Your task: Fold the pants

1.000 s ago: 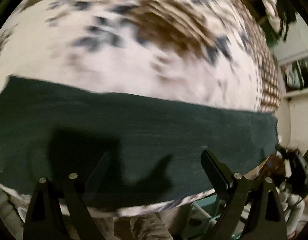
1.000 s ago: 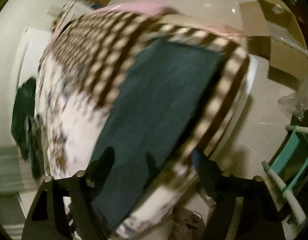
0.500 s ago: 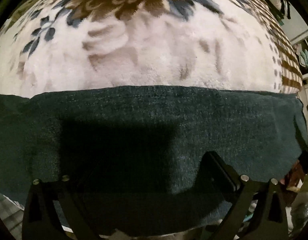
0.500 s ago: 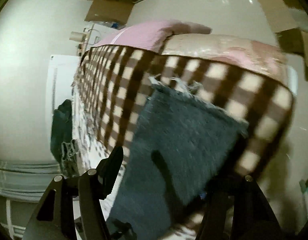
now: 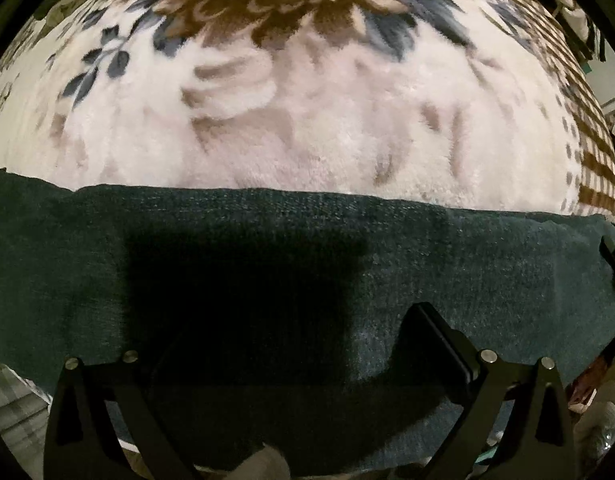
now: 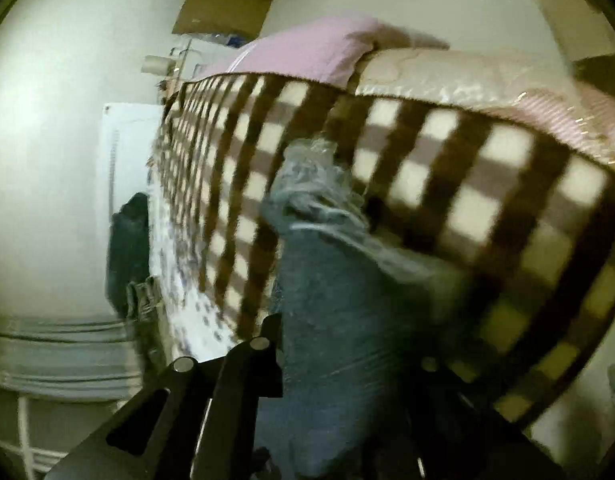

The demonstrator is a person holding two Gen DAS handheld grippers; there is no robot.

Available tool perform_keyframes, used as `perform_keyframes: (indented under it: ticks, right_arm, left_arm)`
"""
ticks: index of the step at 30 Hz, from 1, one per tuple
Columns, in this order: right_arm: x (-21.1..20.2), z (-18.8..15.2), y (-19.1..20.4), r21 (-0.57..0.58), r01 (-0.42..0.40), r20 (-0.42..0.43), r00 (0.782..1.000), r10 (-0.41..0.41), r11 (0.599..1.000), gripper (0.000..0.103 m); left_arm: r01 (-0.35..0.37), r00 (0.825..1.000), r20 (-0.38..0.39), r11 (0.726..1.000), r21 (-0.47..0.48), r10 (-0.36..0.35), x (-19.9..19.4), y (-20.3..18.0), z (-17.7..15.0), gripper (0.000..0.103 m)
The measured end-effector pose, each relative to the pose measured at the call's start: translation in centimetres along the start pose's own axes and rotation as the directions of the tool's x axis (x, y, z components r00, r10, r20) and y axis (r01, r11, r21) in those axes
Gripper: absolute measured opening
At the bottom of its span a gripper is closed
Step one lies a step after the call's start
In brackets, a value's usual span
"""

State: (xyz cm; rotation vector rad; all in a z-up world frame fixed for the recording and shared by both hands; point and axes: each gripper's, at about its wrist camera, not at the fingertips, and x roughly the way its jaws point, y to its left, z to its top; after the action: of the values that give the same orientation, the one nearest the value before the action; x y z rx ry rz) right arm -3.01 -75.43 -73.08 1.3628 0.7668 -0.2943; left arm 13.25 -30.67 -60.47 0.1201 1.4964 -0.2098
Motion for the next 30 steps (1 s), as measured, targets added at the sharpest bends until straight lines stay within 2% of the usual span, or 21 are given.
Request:
perform_keyframes:
  ticks: [6, 9, 17, 23, 30]
  right_arm:
    - [-1.6, -0.8, 4.0, -0.077, 0.088, 0.050, 0.995, -0.085, 0.993, 0.007]
    - [-2.8, -1.8, 7.4, -0.164, 0.127, 0.075, 0.990, -0.116, 0.978, 0.007]
    - [-5.8, -6.3, 15.2, -0.327, 0.151, 0.088, 0.988, -0.129, 0.933, 0.007]
    - [-5.9, -13.6, 20.9, -0.446, 0.141, 0.064, 0.990, -0.126, 0.884, 0.007]
    - [-2.0, -24.3, 24.7, -0.538, 0.126, -0.018, 0.987, -0.161, 0.834, 0.007]
  left_arm:
    - [-0.016, 0.997, 0.069, 1.000, 0.013, 0.015, -3.4, -0.2, 1.3, 0.103]
    - [-0.012, 0.994, 0.105, 1.000, 0.003, 0.012, -5.5, 0.1, 1.9, 0.103]
    - [0.006, 0.988, 0.152, 0.998, -0.063, 0.003, -9.7, 3.8, 3.1, 0.103]
    - [0.012, 0.985, 0.172, 0.990, -0.138, 0.012, -11.2, 9.5, 0.7, 0.103]
    - [0.014, 0.985, 0.169, 0.970, -0.244, 0.029, -13.8, 18.9, -1.8, 0.103]
